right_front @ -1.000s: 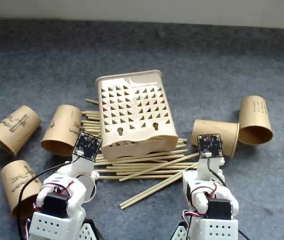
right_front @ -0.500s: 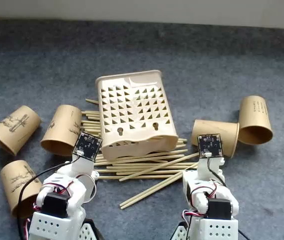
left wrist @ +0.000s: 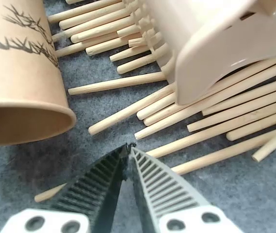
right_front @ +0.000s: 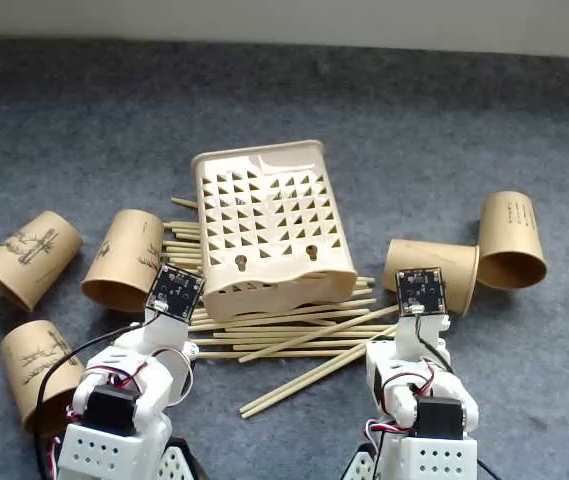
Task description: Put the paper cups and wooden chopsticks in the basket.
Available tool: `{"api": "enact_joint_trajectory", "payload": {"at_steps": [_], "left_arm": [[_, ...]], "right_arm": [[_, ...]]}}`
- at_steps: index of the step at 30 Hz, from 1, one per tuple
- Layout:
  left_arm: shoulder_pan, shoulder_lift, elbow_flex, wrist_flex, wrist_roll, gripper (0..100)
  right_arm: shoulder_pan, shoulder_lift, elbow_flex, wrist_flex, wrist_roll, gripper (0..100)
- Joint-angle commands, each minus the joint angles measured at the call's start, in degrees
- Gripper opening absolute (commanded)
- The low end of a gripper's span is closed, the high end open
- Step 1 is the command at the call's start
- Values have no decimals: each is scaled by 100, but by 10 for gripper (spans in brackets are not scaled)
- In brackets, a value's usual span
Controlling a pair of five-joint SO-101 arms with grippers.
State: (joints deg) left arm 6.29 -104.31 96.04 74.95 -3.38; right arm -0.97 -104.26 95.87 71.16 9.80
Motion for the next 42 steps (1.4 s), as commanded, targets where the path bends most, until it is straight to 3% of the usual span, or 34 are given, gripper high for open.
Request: {"api": "enact_joint_trajectory", "payload": {"at_steps": [1,10,17,20,23,27,31,37,42], "left_arm": [[48,-101,110,35,9,24],[22,-101,66,105,-9,24],[13,-101,-822,334,0,24],[-31,-101,-954,255,-26,24],[-505,-101,-1024,220,-26,27],[-963,-101,-1051,-158,-26,24],[-1314,-101,-1024,-185,-26,24],[-1349,-101,-1007,-185,-26,28],[-1349,-101,-998,-193,-26,28]], "right_arm": [[57,-101,602,31,-18,9],[57,-101,-347,40,-18,9],[57,-101,-971,40,0,9],[57,-101,-1341,31,642,9],[57,-101,-1745,31,1477,9],[-13,-57,-2167,31,1486,11],[-435,-48,-2396,31,1486,29],[-1200,-40,-2448,31,826,152],[-1789,22,-2519,-101,826,155]]}}
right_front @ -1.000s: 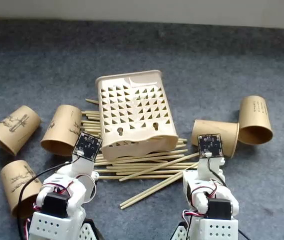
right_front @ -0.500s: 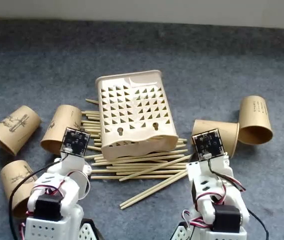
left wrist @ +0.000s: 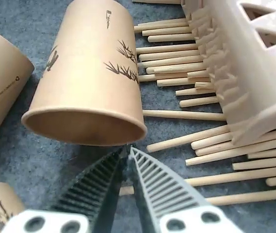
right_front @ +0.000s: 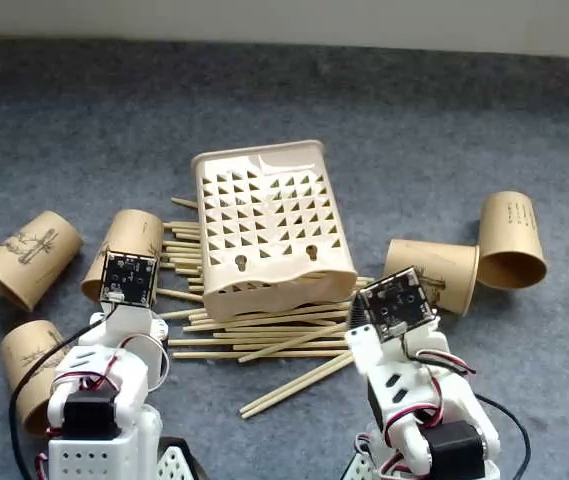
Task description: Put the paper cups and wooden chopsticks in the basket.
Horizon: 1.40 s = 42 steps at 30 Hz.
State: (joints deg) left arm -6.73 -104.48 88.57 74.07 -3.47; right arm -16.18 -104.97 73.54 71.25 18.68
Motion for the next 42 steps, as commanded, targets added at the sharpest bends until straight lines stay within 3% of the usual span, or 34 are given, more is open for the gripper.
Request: {"api": "enact_joint_trajectory", "payload": {"at_steps": [1,12,17,27,32,37,42], "left_arm": [[-48,-84,-251,-97,-18,28],[-48,-84,-119,-158,-26,28],[-48,-84,180,-642,-26,28],[-48,-84,207,-668,-26,28],[-48,-84,207,-668,-26,28],[-48,-84,215,-668,-26,28],[-48,-84,215,-668,-26,28]], "right_arm": [[-286,215,-286,-207,-62,156],[-295,3257,-514,-1868,-88,156],[-286,3881,-488,-2809,-88,156],[-277,4743,-31,-4347,-97,150],[-224,4743,-66,-4409,-343,0],[154,4734,-303,-4119,-668,5],[171,4734,-1191,-3134,-914,5]]}}
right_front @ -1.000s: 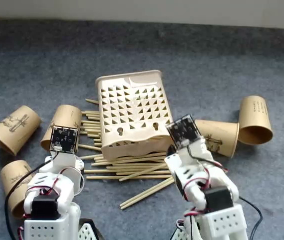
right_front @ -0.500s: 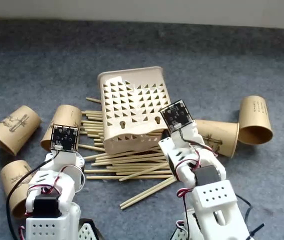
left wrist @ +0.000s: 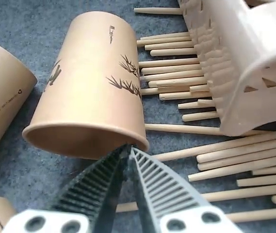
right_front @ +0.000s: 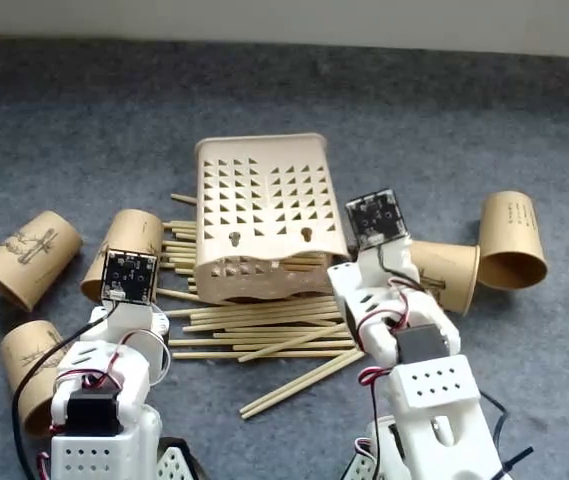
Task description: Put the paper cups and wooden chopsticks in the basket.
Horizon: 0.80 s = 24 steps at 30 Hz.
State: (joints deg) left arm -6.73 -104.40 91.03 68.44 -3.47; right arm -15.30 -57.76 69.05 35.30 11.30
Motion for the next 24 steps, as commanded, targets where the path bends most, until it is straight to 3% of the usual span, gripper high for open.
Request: {"api": "enact_joint_trajectory", "payload": {"at_steps": [1,16,24], "left_arm": [[-48,-92,-31,-105,-26,28],[-48,-92,-31,-105,-26,28],[-66,-92,-31,-105,-26,28]], "right_arm": [[84,22,-927,620,-255,5],[75,154,-2985,2167,-958,5],[110,1991,-4365,2818,-1169,5]]}}
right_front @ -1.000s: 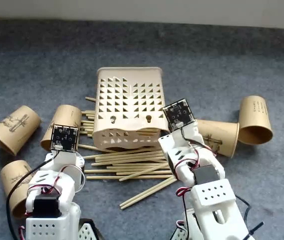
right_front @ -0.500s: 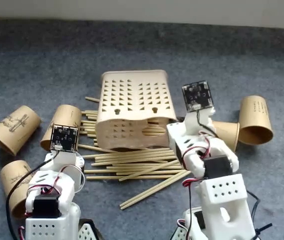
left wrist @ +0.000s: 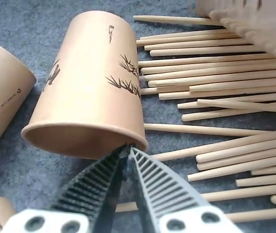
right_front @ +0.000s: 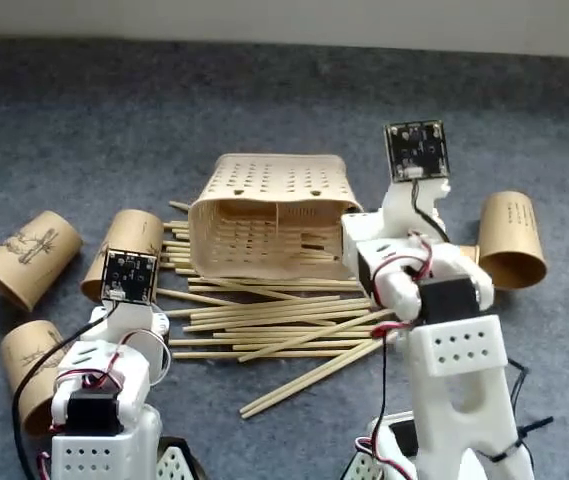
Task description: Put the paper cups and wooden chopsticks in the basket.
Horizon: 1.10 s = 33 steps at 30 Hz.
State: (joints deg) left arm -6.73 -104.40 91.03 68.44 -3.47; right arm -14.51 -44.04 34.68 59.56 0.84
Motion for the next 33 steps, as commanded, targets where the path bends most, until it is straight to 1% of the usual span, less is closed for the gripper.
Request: {"api": "enact_joint_trajectory", "payload": {"at_steps": [1,7,15,21,26,29,33], "left_arm": [[-66,-92,-31,-105,-26,28],[-75,-92,-22,-105,-26,28],[-75,-92,-22,-97,-26,28],[-75,-92,-22,-97,-26,28],[-75,-92,-22,-97,-26,28],[-75,-92,-22,-97,-26,28],[-75,-92,-22,-97,-26,28]], "right_arm": [[40,840,-1235,558,-176,5],[154,1982,-3029,1376,-202,5],[154,3732,-4980,2246,-202,5],[154,4681,-6695,3266,-211,5],[242,5367,-8031,4057,-448,6],[268,5525,-8514,4154,-448,6],[277,5543,-8295,4145,-448,9]]}}
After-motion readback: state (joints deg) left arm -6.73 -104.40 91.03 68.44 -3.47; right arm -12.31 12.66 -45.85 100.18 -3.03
